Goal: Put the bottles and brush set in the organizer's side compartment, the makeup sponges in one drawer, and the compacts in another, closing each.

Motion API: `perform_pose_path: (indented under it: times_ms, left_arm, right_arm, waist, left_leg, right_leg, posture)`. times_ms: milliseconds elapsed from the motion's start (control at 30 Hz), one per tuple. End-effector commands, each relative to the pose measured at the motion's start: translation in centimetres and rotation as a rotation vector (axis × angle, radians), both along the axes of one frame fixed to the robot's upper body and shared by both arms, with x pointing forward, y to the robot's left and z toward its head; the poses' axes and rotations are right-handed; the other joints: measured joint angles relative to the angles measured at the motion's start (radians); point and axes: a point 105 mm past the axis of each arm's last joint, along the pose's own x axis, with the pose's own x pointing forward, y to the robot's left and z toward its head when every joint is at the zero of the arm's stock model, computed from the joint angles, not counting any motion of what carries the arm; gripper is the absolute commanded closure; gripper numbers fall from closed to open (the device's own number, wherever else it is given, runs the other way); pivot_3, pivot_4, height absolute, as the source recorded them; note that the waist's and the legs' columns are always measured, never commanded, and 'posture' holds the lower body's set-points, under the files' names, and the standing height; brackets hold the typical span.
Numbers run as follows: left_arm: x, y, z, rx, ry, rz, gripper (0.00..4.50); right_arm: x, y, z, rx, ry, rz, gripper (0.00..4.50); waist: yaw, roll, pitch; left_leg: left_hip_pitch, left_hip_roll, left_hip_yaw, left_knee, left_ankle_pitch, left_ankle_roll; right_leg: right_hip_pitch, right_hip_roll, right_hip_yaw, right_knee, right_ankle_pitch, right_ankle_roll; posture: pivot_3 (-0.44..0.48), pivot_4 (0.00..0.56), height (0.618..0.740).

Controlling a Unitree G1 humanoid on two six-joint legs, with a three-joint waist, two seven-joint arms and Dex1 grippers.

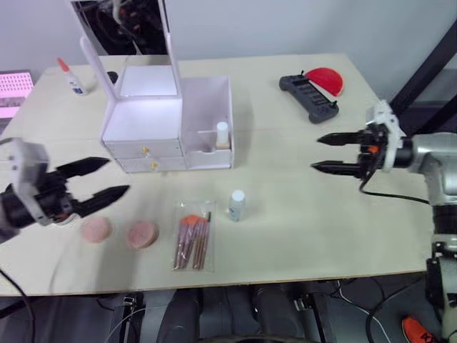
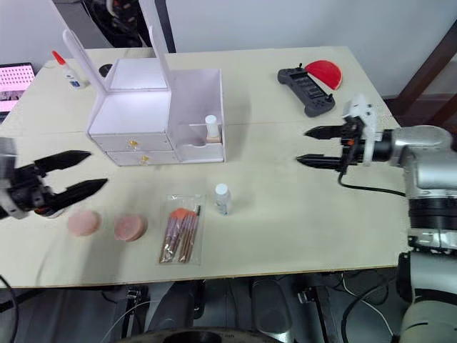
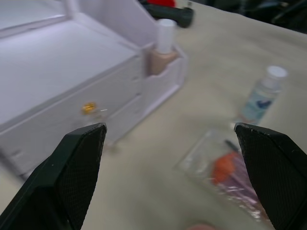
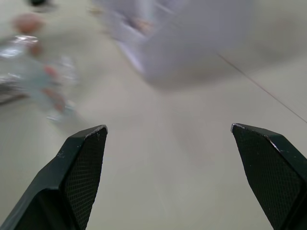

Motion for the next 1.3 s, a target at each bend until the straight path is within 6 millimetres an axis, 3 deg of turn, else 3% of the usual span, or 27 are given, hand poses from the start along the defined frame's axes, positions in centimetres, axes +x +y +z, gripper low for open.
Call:
perform_pose_path:
  times_ms: [33,100,233,400,767,1000,1100,1133,1300]
  left_arm:
    - [0.0,-2.9,1.2,0.030,-0.035,-0.090,0.00]
    - [0.1,-4.1,1.4,0.057,-0.057,-0.125,0.00]
    - [-0.1,-4.4,0.4,0.120,-0.041,-0.140,0.00]
    - [-0.3,-4.5,-0.2,0.098,-0.029,-0.124,0.00]
    - [-0.4,-4.4,-0.1,0.090,-0.045,-0.089,0.00]
    - [-0.1,-4.3,0.3,0.086,-0.070,-0.069,0.00]
    - [-0.1,-4.1,0.1,0.085,-0.061,-0.063,0.00]
    - [-0.1,-3.9,-0.2,0.092,-0.053,-0.058,0.00]
    - [-0.1,-3.5,-0.5,0.088,-0.047,-0.041,0.00]
  right_arm:
    - [-1.9,3.6,0.8,-0.018,-0.048,0.113,0.11]
    - [-3.2,6.1,0.3,-0.012,-0.042,0.181,0.11]
    - [-4.2,8.1,-1.0,-0.005,-0.022,0.218,0.11]
    - [-4.6,9.6,-2.0,-0.005,-0.009,0.247,2.41]
    - [-4.3,11.8,-2.5,0.009,0.007,0.291,2.41]
    - [-3.9,11.8,-3.1,0.005,0.020,0.279,2.41]
    - [-3.8,11.9,-3.0,0.028,0.014,0.278,3.21]
    - [-3.8,11.9,-3.0,0.036,0.014,0.281,3.66]
    - [-3.8,11.8,-3.1,0.030,0.013,0.290,3.81]
  waist:
    - [0.012,0.000,0.000]
    - [0.021,-0.001,0.000]
    - [0.023,-0.001,0.000]
    - [0.023,-0.001,0.000]
    - [0.023,-0.001,0.000]
    - [0.024,-0.001,0.000]
    - [0.023,-0.001,0.000]
    - [0.023,-0.001,0.000]
    - [0.023,-0.001,0.000]
  left_leg:
    - [0.000,0.000,0.000,0.001,0.000,0.000]
    - [0.000,0.000,0.000,0.002,0.000,0.000]
    - [0.000,0.000,0.000,0.001,0.000,0.000]
    - [0.000,0.000,0.000,0.002,0.000,0.000]
    - [0.000,0.000,0.000,0.002,0.000,0.000]
    - [0.000,0.000,0.000,0.002,0.000,0.000]
    - [0.000,0.000,0.000,0.002,0.000,0.000]
    - [0.000,0.000,-0.001,0.002,0.000,0.000]
    - [0.000,0.000,-0.001,0.001,0.000,0.000]
  right_leg:
    - [0.001,0.000,0.000,0.000,0.000,0.000]
    - [0.001,0.000,0.000,0.000,-0.001,0.001]
    - [0.001,0.000,0.000,-0.001,0.000,0.000]
    - [0.001,0.000,0.000,-0.001,0.000,-0.001]
    - [0.001,0.000,0.000,-0.001,0.000,-0.001]
    - [0.001,0.000,0.000,-0.001,0.000,-0.001]
    - [0.001,0.000,0.000,-0.001,0.000,-0.001]
    - [0.001,0.000,0.000,-0.001,0.000,-0.001]
    - [0.001,0.000,0.000,-0.001,0.000,-0.001]
  posture:
    - [0.000,0.150,0.740]
    - [0.000,0.150,0.740]
    - [0.000,0.150,0.740]
    - [0.000,0.150,0.740]
    - [0.000,0.150,0.740]
    - [0.000,0.150,0.740]
    - [0.000,0.150,0.740]
    - [0.000,0.150,0.740]
    - [0.000,0.150,0.740]
